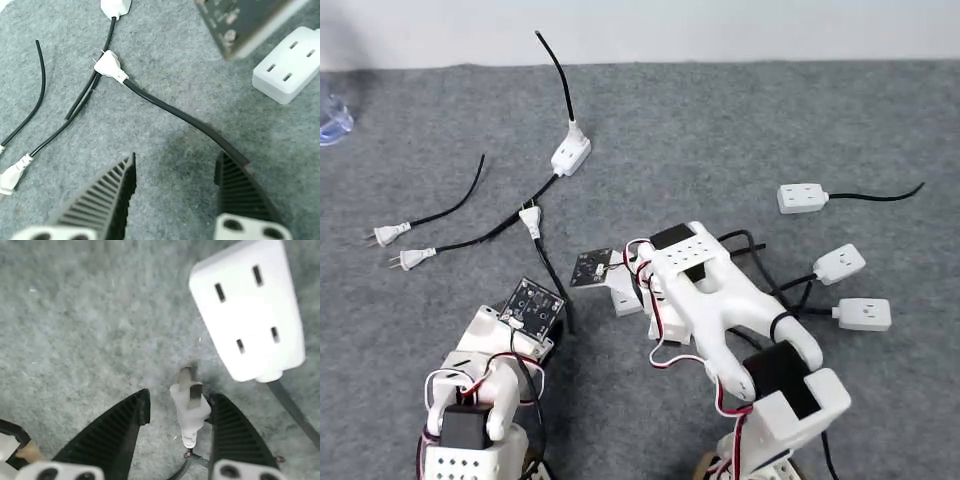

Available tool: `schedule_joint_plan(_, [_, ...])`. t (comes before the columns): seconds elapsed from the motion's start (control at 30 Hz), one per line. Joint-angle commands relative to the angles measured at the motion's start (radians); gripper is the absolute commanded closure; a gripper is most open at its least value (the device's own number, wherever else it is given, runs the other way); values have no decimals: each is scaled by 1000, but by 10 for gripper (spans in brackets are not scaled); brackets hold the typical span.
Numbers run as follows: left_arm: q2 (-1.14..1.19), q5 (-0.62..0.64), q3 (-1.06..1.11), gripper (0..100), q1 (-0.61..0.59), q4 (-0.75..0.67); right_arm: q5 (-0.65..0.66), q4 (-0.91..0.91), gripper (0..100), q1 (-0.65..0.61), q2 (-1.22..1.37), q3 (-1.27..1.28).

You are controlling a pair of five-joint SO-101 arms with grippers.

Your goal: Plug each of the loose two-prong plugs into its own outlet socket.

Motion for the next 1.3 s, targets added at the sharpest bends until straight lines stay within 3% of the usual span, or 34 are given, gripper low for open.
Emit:
schedule_joint_plan(0.0, [-8, 8, -5, 764, 6, -3, -11, -18, 828, 7, -1, -49])
schedule_joint_plan(0.13, [-8, 8, -5, 764, 6, -3, -14, -35, 921, 35, -1, -48])
schedule_joint_plan(0.4, [-8, 8, -5, 764, 6, -3, 9, -41, 935, 88, -8, -52])
schedule_joint_plan(0.53, [-8, 8, -5, 764, 6, -3, 38, -41, 991, 90, -19, -74])
schedule_joint_plan(0.93, [-8, 8, -5, 764, 6, -3, -110, -24, 991, 145, -453, -94])
schedule_joint_plan(1.27, [-8, 8, -5, 764, 6, -3, -8, 395, 991, 104, -489, -284])
